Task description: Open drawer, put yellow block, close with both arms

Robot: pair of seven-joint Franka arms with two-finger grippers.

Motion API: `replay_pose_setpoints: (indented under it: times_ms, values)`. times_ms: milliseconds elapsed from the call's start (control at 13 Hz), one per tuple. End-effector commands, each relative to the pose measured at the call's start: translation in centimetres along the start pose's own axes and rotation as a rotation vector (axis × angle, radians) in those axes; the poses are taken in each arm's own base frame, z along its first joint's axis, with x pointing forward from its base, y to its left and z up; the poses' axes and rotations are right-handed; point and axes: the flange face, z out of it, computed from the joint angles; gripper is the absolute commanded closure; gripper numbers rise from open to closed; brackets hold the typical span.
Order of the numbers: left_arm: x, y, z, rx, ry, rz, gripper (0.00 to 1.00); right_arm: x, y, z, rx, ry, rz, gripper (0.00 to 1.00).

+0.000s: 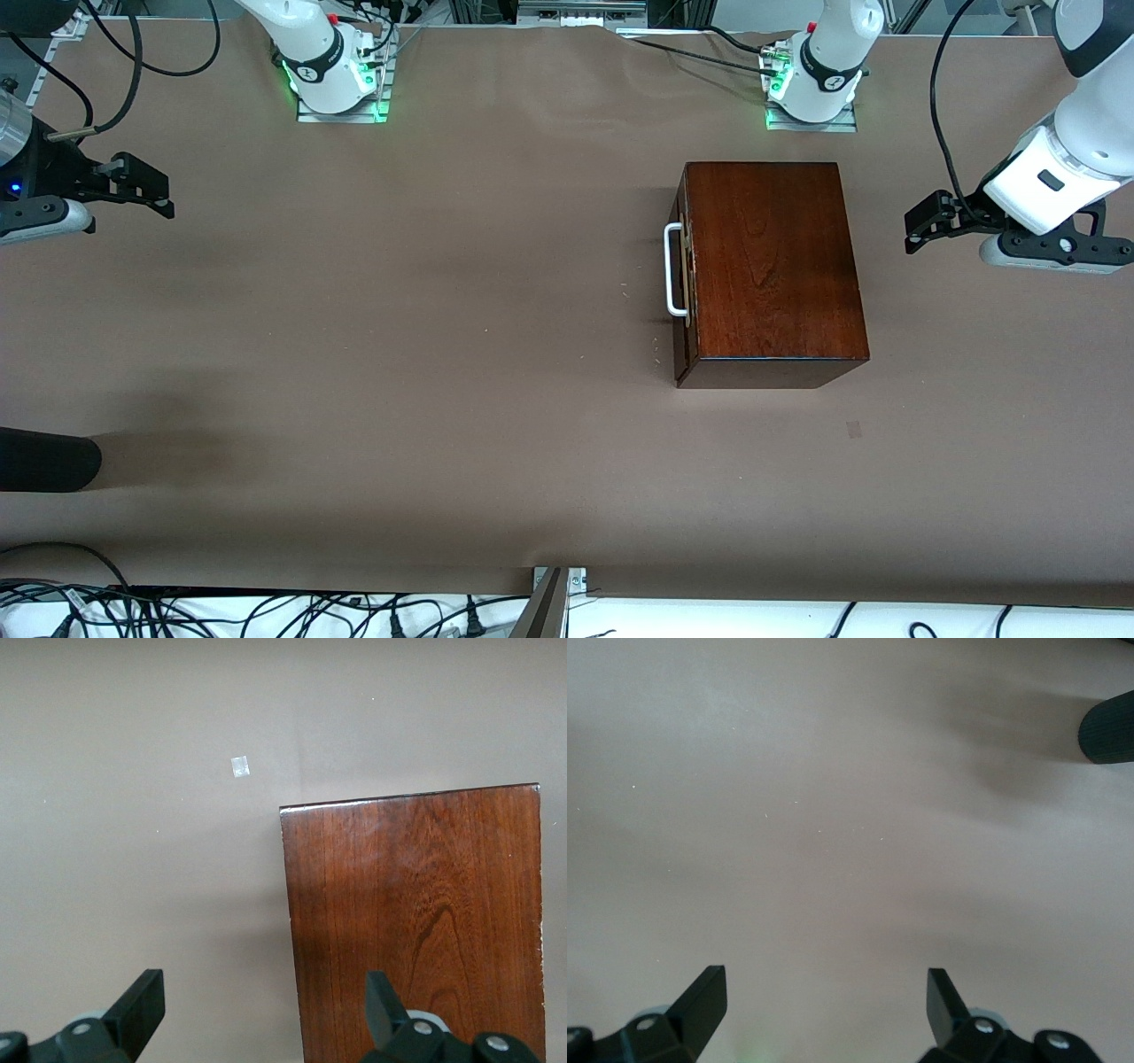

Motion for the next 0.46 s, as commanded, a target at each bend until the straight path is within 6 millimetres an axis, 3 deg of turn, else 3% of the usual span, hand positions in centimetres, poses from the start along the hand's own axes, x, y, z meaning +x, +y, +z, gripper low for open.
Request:
replay_pose_setpoints:
  times_ms: [0,383]
  values:
    - [-1.75,-0.39,-0.35,-0.003,0.012,0.006,0.0,-0.16,0.0,-0.63,0.006,-0.004,0.013,0.0]
    - [-1.98,-0.87,-0.17,-0.004,0.008,0.002,0.0,-0.15,-0.01,-0.71,0.007,-0.002,0.013,0.0]
